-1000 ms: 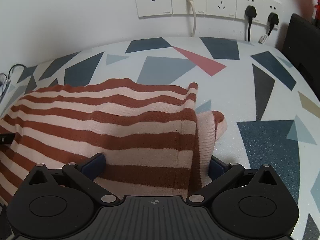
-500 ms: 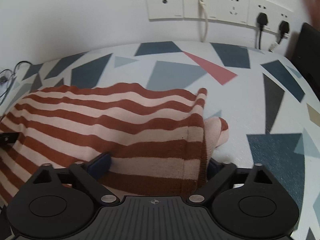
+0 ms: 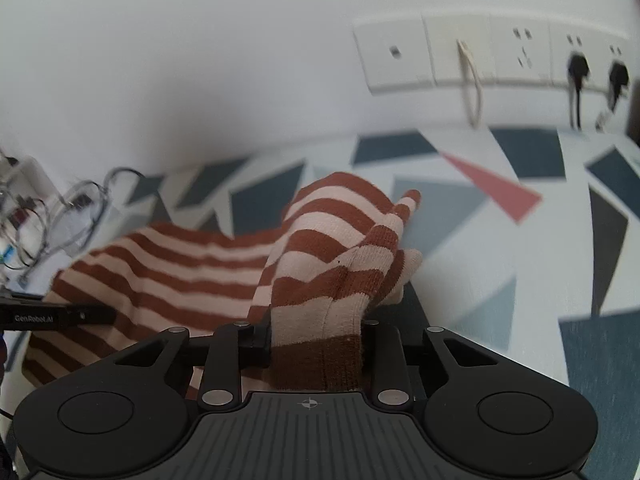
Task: Fold clothes
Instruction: 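Grasp the folded sweater edge with the left gripper while the right gripper grasps it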
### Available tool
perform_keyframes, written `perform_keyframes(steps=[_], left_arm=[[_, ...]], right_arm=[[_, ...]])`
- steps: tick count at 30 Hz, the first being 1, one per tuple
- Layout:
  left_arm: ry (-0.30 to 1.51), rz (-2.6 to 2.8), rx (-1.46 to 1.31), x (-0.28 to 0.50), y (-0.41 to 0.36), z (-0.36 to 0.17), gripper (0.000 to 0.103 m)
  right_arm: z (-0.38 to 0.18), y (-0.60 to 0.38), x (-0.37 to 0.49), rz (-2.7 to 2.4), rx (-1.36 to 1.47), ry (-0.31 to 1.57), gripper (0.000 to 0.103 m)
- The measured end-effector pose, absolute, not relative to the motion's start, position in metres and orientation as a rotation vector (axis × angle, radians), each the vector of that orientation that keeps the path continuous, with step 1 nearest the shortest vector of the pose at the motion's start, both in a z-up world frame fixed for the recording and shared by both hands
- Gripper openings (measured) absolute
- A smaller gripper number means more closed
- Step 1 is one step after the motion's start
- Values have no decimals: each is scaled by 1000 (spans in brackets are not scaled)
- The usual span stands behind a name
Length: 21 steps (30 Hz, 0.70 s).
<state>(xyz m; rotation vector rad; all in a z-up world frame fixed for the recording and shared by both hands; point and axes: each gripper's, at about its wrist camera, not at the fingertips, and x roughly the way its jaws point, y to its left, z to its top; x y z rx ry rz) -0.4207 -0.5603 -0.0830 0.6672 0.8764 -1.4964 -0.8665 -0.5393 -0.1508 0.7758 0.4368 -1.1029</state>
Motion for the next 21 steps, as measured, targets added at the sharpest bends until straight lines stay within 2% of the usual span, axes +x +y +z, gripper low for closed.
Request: perform_keyframes(steps=[11, 21], left_arm=[[729, -1390, 441, -368, -464, 1, 19], [704, -1009, 264, -286, -256, 35, 19]], right_arm=[[-64, -535, -820, -914, 583, 364, 24], [-6, -436, -681, -554, 408, 367, 24]])
